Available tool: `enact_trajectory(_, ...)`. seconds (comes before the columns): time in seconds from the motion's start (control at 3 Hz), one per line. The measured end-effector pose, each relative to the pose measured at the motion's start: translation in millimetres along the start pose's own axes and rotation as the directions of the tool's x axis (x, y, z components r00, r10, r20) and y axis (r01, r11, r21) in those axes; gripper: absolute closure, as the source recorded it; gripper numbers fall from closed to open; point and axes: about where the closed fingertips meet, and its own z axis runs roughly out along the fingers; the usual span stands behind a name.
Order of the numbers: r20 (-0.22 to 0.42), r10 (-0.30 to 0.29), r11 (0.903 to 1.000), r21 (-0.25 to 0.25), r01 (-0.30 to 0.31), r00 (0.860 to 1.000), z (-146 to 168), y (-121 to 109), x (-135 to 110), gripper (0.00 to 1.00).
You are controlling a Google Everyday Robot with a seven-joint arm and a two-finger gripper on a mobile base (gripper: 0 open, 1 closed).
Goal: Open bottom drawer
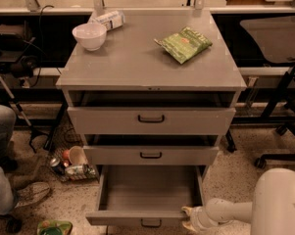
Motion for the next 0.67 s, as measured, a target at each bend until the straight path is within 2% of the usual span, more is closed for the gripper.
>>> enact_trajectory(0.67, 0.000, 0.000, 1.0000, 0.000, 0.000, 1.000, 0.1, 0.1, 0.0, 0.51)
